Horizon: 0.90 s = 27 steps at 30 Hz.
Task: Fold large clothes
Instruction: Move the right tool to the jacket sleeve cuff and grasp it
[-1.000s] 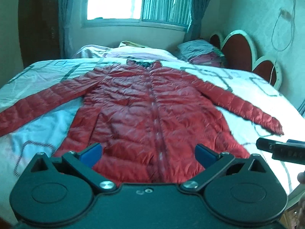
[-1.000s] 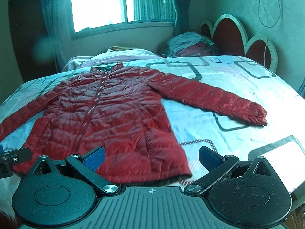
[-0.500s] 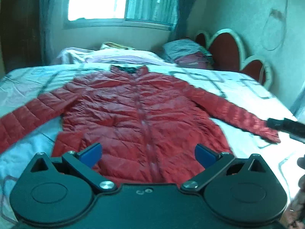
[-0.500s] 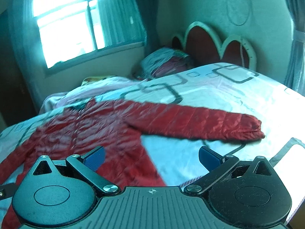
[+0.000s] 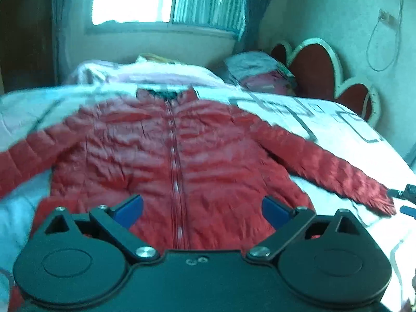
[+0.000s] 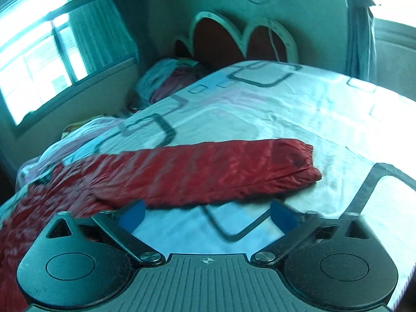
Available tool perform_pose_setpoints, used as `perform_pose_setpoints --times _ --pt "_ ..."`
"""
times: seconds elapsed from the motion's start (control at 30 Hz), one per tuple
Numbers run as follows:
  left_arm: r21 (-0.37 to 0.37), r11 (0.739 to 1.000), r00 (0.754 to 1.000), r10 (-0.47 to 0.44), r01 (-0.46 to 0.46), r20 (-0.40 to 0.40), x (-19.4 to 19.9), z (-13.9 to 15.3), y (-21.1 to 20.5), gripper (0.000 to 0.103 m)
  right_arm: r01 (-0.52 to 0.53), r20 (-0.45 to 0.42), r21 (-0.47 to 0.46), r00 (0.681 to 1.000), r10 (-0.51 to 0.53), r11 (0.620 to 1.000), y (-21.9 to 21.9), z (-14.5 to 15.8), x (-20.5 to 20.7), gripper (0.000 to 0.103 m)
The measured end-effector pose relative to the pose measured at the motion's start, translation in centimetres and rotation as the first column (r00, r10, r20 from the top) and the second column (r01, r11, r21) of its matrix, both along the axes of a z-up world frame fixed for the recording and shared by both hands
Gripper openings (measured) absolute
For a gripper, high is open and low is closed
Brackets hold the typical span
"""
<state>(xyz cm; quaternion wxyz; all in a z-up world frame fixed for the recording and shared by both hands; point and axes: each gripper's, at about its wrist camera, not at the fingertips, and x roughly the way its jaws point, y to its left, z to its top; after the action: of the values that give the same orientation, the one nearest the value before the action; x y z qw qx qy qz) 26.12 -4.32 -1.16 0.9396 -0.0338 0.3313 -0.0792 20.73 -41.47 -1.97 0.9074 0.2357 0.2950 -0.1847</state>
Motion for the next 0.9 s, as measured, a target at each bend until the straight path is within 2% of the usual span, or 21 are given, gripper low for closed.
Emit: perform_pose_setpoints --times 0.13,0.33,0.4,0.5,0.6,0.63,0.67,0.7,0.73,0.77,0.9 --pt "0.036 0.999 1.0 0.004 -0.004 -0.001 2.7 -0.3 -2.6 0.101 0.05 -0.008 0.092 0.999 -0.049 0.994 -3.7 -2.1 1.1 0.063" --pt "0.042 0.999 0.995 -0.006 0.011 -0.102 6.1 -2.2 -5.8 0.102 0.109 -0.026 0.232 0.994 -0.106 0.966 -7.6 -5.8 2.3 0.063" --pt "0.015 1.0 0.991 -0.026 0.028 -0.13 6.6 -2.6 -6.3 0.102 0.131 -0.024 0.301 0.991 -0.13 0.945 -8.8 -6.9 2.4 0.063" --pt "0.02 1.0 0.993 -0.016 0.019 -0.12 7.1 -2.8 -7.0 0.102 0.167 -0.008 0.367 0.984 -0.177 0.915 -10.0 -7.9 2.3 0.063" --pt "0.033 0.999 0.994 0.004 -0.001 -0.107 7.8 -2.9 -7.4 0.102 0.19 0.015 0.367 0.978 -0.21 0.911 -10.7 -7.8 2.2 0.063" --pt "0.039 0.999 0.993 0.012 -0.008 -0.113 8.2 -3.0 -7.3 0.102 0.204 0.014 0.363 0.974 -0.224 0.909 -10.9 -7.8 2.2 0.053" --pt "0.049 0.999 0.991 0.02 -0.014 -0.129 8.6 -3.0 -7.3 0.102 0.221 0.004 0.36 0.971 -0.239 0.906 -11.2 -7.9 2.3 0.038" --pt "0.062 0.998 0.988 0.027 -0.018 -0.149 8.9 -3.2 -7.2 0.101 0.237 -0.004 0.363 0.968 -0.253 0.901 -11.5 -8.0 2.3 0.032" --pt "0.065 0.998 0.986 0.025 -0.015 -0.165 9.4 -3.3 -7.1 0.098 0.243 -0.007 0.359 0.966 -0.257 0.901 -11.8 -8.1 2.5 0.02" --pt "0.061 0.998 0.983 0.023 -0.012 -0.179 9.6 -3.4 -6.7 0.093 0.237 -0.004 0.339 0.968 -0.251 0.91 -11.8 -8.0 2.7 0.017" --pt "0.093 0.993 0.984 0.084 -0.07 -0.159 10.0 -3.3 -5.0 0.094 0.177 0.035 0.212 0.981 -0.189 0.961 -11.0 -6.1 4.9 0.009"
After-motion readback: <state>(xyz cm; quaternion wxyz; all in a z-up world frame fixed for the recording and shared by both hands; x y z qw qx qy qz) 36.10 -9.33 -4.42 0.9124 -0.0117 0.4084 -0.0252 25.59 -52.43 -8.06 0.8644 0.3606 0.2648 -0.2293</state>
